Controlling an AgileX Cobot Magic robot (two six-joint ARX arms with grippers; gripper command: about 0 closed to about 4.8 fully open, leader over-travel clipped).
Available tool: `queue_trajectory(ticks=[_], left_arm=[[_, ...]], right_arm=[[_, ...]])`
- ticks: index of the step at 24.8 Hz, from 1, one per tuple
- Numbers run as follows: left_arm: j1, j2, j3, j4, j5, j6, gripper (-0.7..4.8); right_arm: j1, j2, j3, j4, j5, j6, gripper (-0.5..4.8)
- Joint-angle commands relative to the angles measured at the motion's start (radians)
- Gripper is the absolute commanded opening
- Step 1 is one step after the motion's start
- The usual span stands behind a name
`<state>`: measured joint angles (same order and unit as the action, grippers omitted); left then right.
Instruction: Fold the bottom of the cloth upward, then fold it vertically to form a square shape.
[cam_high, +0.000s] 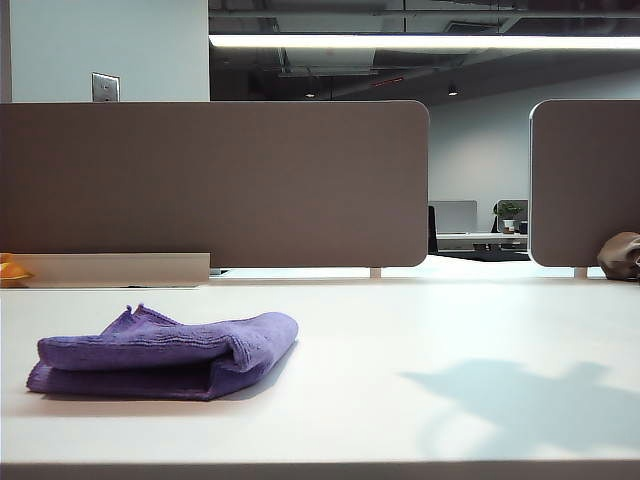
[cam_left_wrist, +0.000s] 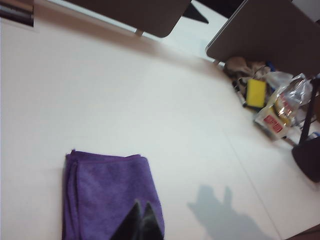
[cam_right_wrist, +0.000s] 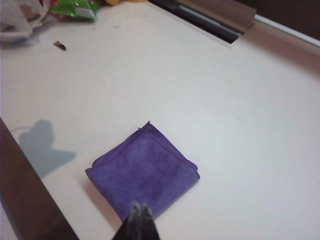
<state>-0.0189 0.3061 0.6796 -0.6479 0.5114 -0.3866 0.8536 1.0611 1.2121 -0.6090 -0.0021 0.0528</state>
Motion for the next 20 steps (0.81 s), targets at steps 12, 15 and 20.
queue_trajectory(ticks=[12, 15, 20], left_arm=[[0.002, -0.124, -0.032, -0.035, -0.227, 0.100, -0.05], [0.001, -0.125, -0.072, -0.031, -0.227, 0.099, -0.05], [0.001, -0.125, -0.140, 0.001, -0.227, 0.099, -0.05]], right_arm=[[0.004, -0.462, -0.372, 0.250, 0.111, 0.006, -0.08], [0.004, -0.494, -0.420, 0.286, 0.116, 0.006, -0.08], [0.004, -0.542, -0.518, 0.391, 0.122, 0.006, -0.08]])
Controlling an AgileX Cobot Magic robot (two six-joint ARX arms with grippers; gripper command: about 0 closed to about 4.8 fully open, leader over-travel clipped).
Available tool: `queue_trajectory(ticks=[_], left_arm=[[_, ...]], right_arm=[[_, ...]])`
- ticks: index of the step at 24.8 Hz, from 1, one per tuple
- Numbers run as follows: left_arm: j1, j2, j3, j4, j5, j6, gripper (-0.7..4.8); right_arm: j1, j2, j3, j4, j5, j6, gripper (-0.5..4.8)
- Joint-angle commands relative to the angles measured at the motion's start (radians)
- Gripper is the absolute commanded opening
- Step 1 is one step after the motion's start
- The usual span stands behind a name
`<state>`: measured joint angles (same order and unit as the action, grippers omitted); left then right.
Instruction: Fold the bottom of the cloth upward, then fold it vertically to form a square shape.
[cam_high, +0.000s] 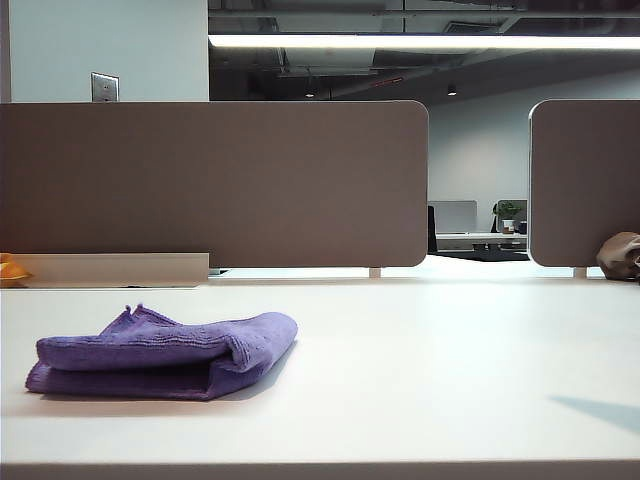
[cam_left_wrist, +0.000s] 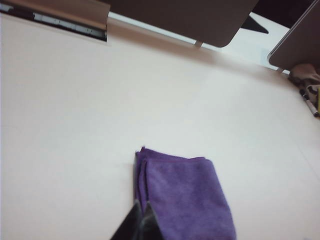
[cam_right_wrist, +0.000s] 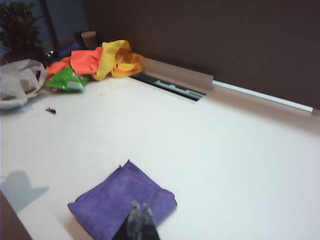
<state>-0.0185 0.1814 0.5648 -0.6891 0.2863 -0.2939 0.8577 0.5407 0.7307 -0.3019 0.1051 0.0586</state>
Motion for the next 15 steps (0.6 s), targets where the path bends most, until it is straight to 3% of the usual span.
queue_trajectory(ticks=[1, 6, 15], left_arm=[[0.001, 0.000, -0.040, 0.061, -0.003, 0.006, -0.05], [0.001, 0.000, -0.164, 0.238, -0.005, 0.006, -0.05], [0.001, 0.000, -0.306, 0.337, 0.002, 0.006, -0.05]], right_arm=[[0.000, -0.028, -0.051, 0.099, 0.029, 0.000, -0.08], [-0.003, -0.039, -0.171, 0.192, 0.057, 0.001, -0.08], [-0.002, -0.042, -0.381, 0.367, 0.050, 0.003, -0.06]])
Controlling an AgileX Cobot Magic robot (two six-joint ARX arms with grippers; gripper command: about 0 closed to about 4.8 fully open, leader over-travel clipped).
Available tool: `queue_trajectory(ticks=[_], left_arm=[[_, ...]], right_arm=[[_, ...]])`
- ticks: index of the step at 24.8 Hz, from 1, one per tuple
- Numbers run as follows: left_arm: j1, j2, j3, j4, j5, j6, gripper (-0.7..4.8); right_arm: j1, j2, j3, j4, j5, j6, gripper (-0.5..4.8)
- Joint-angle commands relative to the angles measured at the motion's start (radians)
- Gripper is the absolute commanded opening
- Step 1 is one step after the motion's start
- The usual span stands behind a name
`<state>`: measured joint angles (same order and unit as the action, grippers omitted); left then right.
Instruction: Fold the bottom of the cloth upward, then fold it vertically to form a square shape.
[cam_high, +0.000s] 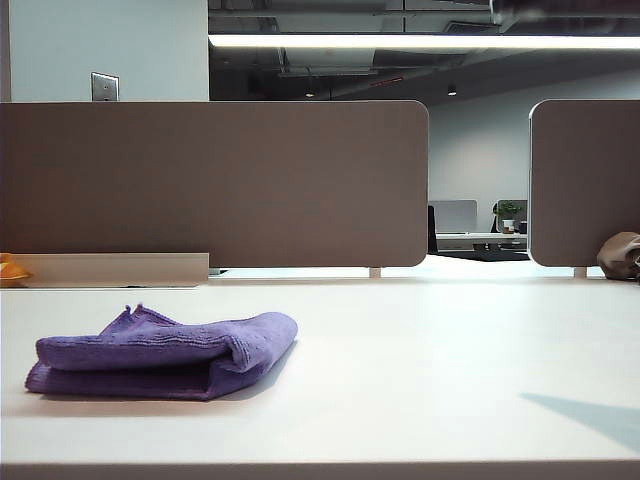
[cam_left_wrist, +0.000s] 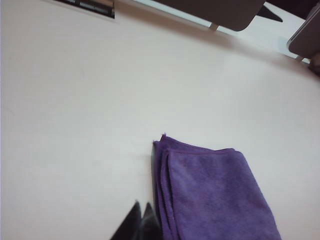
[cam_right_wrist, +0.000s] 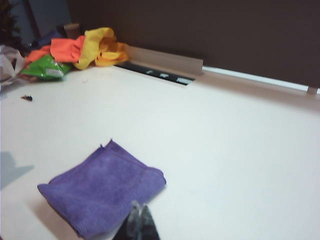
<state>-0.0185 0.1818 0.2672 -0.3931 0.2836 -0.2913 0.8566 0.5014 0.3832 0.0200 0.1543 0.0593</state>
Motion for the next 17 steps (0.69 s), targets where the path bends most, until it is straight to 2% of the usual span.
queue_trajectory(ticks=[1, 14, 17], left_arm=[[0.001, 0.000, -0.014, 0.045, 0.005, 0.004, -0.05], [0.001, 0.000, -0.105, 0.149, 0.004, 0.010, -0.05], [0.001, 0.000, -0.128, 0.157, 0.005, 0.034, -0.05]], right_arm=[[-0.001, -0.003, -0.048, 0.047, 0.001, 0.002, -0.06], [-0.002, -0.002, -0.190, 0.142, 0.000, 0.019, -0.06], [-0.003, -0.002, -0.242, 0.185, -0.056, 0.019, -0.06]])
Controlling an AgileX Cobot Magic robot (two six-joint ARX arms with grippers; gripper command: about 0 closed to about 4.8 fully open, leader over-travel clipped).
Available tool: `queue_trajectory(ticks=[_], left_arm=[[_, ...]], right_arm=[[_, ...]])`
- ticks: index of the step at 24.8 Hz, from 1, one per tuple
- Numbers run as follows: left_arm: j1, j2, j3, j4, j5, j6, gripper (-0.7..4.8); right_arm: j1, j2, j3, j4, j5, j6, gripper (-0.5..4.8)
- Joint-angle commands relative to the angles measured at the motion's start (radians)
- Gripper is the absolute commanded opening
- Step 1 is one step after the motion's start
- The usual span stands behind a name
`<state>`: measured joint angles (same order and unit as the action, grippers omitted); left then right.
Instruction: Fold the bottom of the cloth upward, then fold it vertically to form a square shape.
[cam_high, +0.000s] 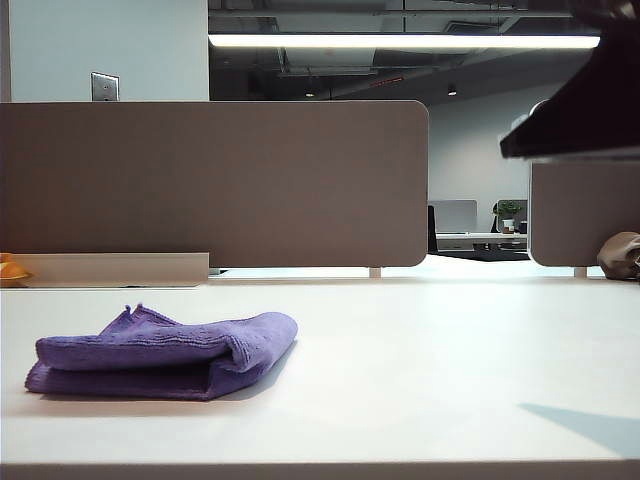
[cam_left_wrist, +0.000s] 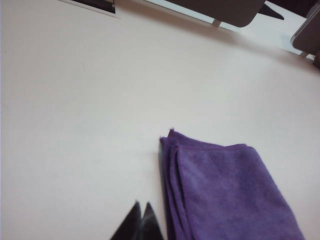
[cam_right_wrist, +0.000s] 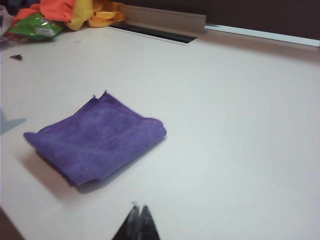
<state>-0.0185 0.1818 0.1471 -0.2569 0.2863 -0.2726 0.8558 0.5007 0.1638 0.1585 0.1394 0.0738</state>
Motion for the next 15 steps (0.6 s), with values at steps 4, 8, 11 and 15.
queue_trajectory(ticks=[4, 8, 11, 15], left_arm=[[0.001, -0.001, -0.031, 0.027, 0.005, 0.041, -0.05], [0.001, -0.001, -0.069, 0.036, 0.002, 0.064, -0.05], [0.001, -0.002, -0.082, 0.035, 0.001, 0.087, -0.05], [0.001, -0.003, -0.095, 0.035, -0.007, 0.106, -0.05]], right_arm=[[-0.002, -0.002, -0.051, 0.056, -0.076, 0.005, -0.06], [-0.004, -0.002, -0.082, 0.055, -0.090, 0.005, -0.06], [-0.005, -0.002, -0.100, 0.056, -0.090, 0.005, -0.06], [-0.005, -0.001, -0.120, 0.052, -0.090, 0.005, -0.06]])
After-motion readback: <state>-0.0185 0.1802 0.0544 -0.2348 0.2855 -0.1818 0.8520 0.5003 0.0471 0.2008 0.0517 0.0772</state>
